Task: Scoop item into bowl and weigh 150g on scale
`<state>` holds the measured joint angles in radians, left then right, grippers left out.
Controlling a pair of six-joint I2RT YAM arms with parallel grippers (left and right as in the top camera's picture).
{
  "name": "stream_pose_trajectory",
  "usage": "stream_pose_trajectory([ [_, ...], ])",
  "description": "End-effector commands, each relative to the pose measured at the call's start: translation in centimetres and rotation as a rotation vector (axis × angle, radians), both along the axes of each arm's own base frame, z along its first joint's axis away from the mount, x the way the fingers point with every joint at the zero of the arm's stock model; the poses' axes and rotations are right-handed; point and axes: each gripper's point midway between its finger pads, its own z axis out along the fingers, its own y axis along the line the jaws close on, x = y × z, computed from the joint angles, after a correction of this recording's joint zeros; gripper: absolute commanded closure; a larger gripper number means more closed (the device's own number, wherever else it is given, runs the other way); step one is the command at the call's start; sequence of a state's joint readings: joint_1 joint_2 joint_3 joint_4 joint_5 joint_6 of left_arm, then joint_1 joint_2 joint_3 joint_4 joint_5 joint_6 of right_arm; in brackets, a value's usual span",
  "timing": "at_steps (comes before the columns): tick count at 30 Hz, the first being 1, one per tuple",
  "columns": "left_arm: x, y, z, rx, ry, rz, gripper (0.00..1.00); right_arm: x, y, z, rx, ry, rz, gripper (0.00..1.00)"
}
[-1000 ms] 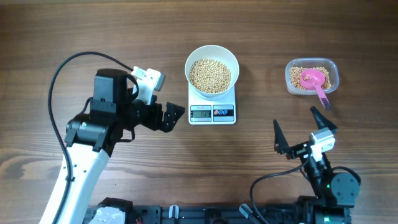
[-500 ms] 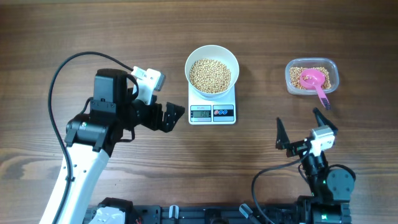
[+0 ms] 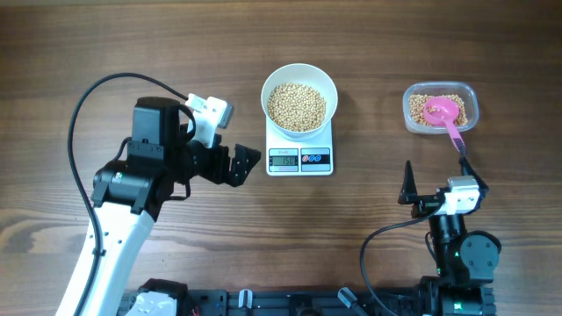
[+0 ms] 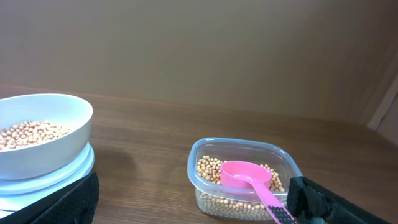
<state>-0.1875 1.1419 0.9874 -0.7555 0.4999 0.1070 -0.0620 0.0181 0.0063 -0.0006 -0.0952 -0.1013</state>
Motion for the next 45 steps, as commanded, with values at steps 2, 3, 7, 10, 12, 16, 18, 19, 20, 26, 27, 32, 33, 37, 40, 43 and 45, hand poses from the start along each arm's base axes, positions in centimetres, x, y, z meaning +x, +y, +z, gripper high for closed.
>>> stream_pose_trajectory([
  [2,0.05,-0.04,-0.01,-0.014,0.008,0.002,0.0,-0.07,-0.39,0.25,0.058,-0.011,-0.025,0.0],
  [3,0.05,-0.04,-0.01,-0.014,0.008,0.002,0.0,-0.07,-0.39,0.25,0.059,-0.011,-0.025,0.0],
  [7,0.05,-0.04,-0.01,-0.014,0.008,0.002,0.0,-0.07,-0.52,0.24,0.078,-0.011,-0.033,0.0],
  [10,0.05,-0.04,-0.01,-0.014,0.008,0.002,0.0,-0.07,-0.52,0.24,0.078,-0.011,-0.033,0.0],
  [12,0.05,-0.04,-0.01,-0.014,0.008,0.002,0.0,-0.07,-0.52,0.24,0.076,-0.011,-0.033,0.0],
  [16,0.05,-0.04,-0.01,-0.014,0.008,0.002,0.0,-0.07,-0.48,0.24,0.045,-0.011,-0.03,0.0],
  [18,0.05,-0.04,-0.01,-0.014,0.008,0.002,0.0,-0.07,-0.48,0.24,0.024,-0.012,-0.03,0.0],
  [19,0.05,-0.04,-0.01,-0.014,0.008,0.002,0.0,-0.07,-0.5,0.24,0.021,-0.012,-0.031,0.0],
  [20,0.05,-0.04,-0.01,-0.014,0.008,0.002,0.0,-0.07,-0.5,0.24,0.021,-0.012,-0.031,0.0],
  [26,0.05,-0.04,-0.01,-0.014,0.008,0.002,0.0,-0.07,-0.44,0.28,0.022,-0.013,-0.028,0.0],
  [27,0.05,-0.04,-0.01,-0.014,0.008,0.002,0.0,-0.07,-0.44,0.28,0.022,-0.013,-0.028,0.0],
  [32,0.05,-0.04,-0.01,-0.014,0.008,0.002,0.0,-0.07,-0.45,0.29,0.022,-0.014,-0.028,0.0],
  [33,0.05,-0.04,-0.01,-0.014,0.008,0.002,0.0,-0.07,-0.45,0.29,0.022,-0.014,-0.028,0.0],
  [37,0.05,-0.04,-0.01,-0.014,0.008,0.002,0.0,-0.07,-0.45,0.29,0.022,-0.014,-0.028,0.0],
  [40,0.05,-0.04,-0.01,-0.014,0.008,0.002,0.0,-0.07,-0.45,0.29,0.022,-0.014,-0.028,0.0],
  [43,0.05,-0.04,-0.01,-0.014,0.008,0.002,0.0,-0.07,-0.45,0.29,0.022,-0.014,-0.028,0.0],
  [45,0.05,-0.04,-0.01,-0.014,0.008,0.002,0.0,-0.07,-0.45,0.29,0.022,-0.014,-0.028,0.0],
])
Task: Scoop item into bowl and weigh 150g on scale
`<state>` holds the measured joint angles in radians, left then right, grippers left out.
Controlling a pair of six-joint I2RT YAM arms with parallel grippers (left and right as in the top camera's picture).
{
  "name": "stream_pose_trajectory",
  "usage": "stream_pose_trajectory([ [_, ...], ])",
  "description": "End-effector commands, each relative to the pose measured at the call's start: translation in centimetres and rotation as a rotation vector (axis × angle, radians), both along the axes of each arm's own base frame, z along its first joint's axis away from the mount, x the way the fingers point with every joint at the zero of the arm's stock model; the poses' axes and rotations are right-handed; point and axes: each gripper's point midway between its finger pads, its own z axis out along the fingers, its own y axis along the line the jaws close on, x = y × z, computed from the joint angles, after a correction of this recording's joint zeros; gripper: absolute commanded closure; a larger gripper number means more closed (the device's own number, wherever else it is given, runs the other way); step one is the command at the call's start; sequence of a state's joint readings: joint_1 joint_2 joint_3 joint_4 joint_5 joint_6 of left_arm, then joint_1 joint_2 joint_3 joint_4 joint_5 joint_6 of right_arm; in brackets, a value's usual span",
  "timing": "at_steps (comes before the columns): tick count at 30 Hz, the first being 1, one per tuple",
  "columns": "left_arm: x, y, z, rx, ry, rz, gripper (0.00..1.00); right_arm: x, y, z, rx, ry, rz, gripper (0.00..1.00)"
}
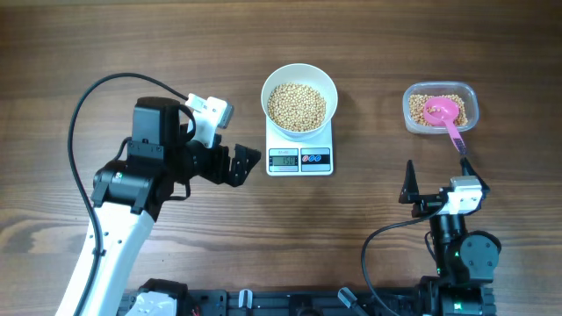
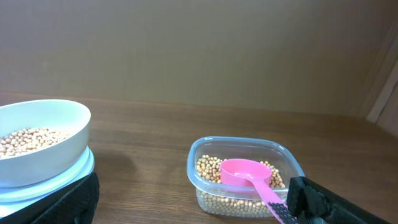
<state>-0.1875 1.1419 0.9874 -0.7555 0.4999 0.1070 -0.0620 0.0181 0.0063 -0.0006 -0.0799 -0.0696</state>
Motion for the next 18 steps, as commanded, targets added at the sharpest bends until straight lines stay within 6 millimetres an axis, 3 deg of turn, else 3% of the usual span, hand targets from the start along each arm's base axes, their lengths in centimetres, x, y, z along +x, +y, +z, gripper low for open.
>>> stream_pose_trajectory([
  [1,0.05,-0.04,-0.01,-0.014,0.008,0.002,0.0,-0.08,-0.18,0.29,-0.01,-0.014,-0.013,0.0],
  [18,0.05,-0.04,-0.01,-0.014,0.008,0.002,0.0,-0.08,-0.18,0.29,-0.01,-0.014,-0.013,0.0],
])
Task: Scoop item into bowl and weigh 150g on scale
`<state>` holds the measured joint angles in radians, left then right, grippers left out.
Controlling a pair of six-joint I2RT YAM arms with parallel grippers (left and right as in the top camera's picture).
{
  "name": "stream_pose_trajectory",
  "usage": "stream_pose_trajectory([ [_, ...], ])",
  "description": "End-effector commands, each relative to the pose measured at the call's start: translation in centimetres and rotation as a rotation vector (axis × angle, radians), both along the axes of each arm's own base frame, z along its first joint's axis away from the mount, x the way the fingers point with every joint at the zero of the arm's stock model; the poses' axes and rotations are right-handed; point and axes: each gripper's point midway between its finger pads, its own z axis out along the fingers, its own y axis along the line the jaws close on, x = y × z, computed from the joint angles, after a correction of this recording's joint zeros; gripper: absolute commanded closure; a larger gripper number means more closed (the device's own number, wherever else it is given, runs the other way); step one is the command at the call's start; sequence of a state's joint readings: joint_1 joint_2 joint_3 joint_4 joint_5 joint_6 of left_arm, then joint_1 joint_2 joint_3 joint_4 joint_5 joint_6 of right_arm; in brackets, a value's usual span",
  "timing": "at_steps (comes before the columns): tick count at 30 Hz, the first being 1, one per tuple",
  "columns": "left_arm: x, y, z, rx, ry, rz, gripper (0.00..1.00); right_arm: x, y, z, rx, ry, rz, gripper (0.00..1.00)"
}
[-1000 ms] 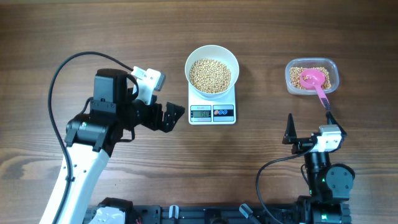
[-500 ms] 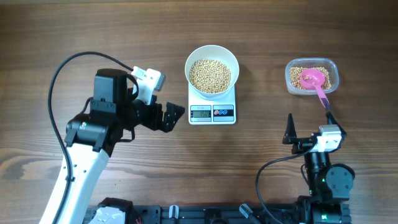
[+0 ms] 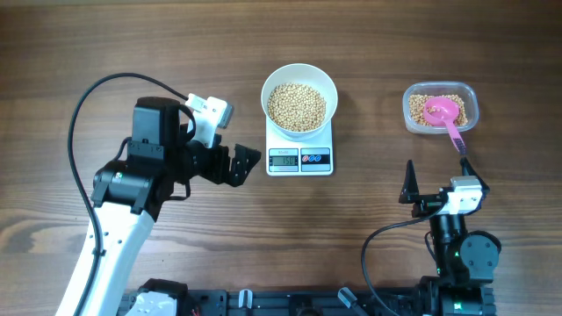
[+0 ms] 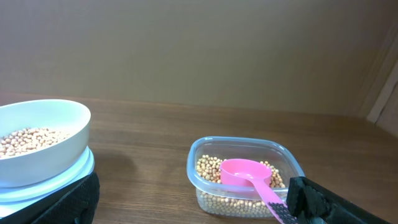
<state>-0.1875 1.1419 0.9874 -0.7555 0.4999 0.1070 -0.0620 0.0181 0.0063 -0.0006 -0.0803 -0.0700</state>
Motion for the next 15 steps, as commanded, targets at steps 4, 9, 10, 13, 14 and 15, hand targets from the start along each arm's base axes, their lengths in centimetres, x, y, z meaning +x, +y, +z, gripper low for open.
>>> stream_pose_trajectory([
  [4,-0.07,-0.02,-0.1,-0.013,0.015,0.002,0.0,-0.08,-0.19,0.29,-0.009,-0.014,-0.013,0.0],
  [9,-0.18,0.0,-0.22,-0.012,0.021,0.002,0.0,-0.08,-0.19,0.29,-0.009,-0.014,-0.013,0.0],
  [10,-0.18,0.0,-0.22,-0.012,0.021,0.002,0.0,-0.08,-0.19,0.29,-0.009,-0.014,-0.013,0.0],
  [13,-0.22,0.0,-0.1,-0.013,0.017,0.002,0.0,-0.08,-0.19,0.29,-0.009,-0.014,-0.013,0.0],
  [14,-0.27,0.01,0.06,-0.014,0.012,0.002,0.0,-0.08,-0.19,0.29,-0.009,-0.014,-0.013,0.0],
  [15,-0.37,0.03,0.2,-0.015,0.008,0.002,0.0,-0.08,-0.19,0.29,-0.009,-0.014,-0.013,0.0],
])
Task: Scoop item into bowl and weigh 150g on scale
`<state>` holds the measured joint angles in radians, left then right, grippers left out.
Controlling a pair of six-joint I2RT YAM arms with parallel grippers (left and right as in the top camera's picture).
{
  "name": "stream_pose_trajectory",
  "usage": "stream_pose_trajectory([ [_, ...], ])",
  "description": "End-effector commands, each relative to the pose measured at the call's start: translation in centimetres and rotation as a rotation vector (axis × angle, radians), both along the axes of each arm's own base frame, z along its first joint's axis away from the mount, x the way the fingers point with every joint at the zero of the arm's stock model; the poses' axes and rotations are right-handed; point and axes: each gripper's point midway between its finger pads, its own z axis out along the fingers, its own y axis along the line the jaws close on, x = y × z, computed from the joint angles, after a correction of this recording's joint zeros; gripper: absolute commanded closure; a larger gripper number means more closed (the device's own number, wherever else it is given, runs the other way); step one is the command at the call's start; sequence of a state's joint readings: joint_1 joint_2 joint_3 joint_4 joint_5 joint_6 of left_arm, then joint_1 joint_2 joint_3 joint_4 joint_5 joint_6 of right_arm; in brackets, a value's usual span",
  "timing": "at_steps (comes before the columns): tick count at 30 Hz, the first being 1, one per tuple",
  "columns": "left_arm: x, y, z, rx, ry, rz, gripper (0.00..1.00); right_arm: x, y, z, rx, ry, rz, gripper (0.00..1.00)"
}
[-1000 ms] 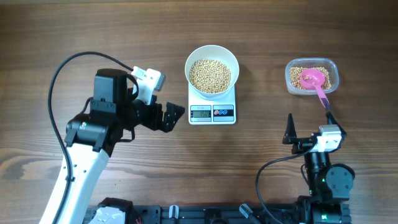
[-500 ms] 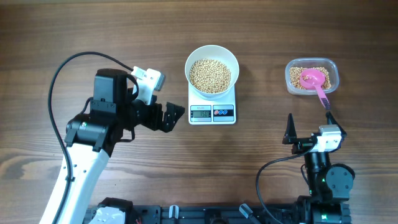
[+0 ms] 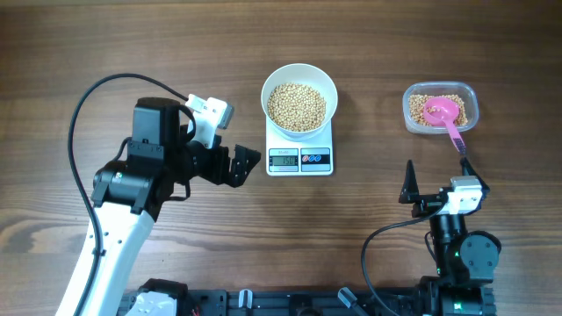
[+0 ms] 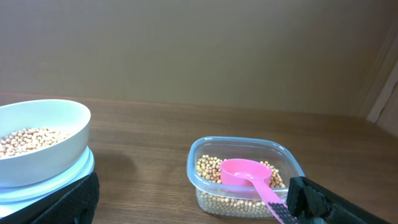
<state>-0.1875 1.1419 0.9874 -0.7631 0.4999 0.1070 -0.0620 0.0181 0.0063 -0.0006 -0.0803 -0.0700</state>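
A white bowl filled with beans sits on the white scale, whose display is lit. The bowl also shows at the left of the right wrist view. At the right, a clear container holds beans and a pink scoop; its handle points toward my right gripper. That gripper is open, low to the table, just short of the container, with the scoop handle's end beside its right finger. My left gripper hovers left of the scale, looking open and empty.
The brown wooden table carries nothing else. The left arm's black cable loops over the table's left side. A plain wall stands behind the table in the right wrist view.
At the oldest moment the right wrist view was slightly tilted, with the open gripper a touch nearer the bowl. It had levelled and shifted a little by 1.1 s ago. Nothing has moved since: the scoop stays in the container and the left arm is still.
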Motion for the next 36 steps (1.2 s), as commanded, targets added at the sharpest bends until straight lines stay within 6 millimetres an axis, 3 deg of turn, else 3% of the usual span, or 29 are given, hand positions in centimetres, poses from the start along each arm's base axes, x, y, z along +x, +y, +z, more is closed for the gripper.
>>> stream_pose_trajectory([
  [1,-0.4,0.0,0.7,-0.018,-0.013,0.002,0.0,-0.1,-0.2,0.3,-0.01,-0.014,-0.013,0.0],
  [9,-1.3,0.3,5.1,-0.045,-0.193,0.006,0.0,-0.1,-0.2,0.3,-0.009,-0.014,-0.013,0.0],
  [17,-1.9,5.0,6.5,0.126,-0.342,0.209,0.0,-0.1,-0.2,0.3,-0.009,-0.014,-0.013,0.0],
  [24,-4.5,5.0,5.4,0.103,-0.439,0.178,0.0,-0.1,-0.2,0.3,-0.009,-0.014,-0.013,0.0],
  [30,-4.4,5.3,5.8,0.073,-0.635,0.183,0.0,-0.1,-0.2,0.3,-0.009,-0.014,-0.013,0.0],
  [36,-4.0,5.3,3.7,0.038,-0.703,0.177,0.0,-0.1,-0.2,0.3,-0.009,-0.014,-0.013,0.0],
])
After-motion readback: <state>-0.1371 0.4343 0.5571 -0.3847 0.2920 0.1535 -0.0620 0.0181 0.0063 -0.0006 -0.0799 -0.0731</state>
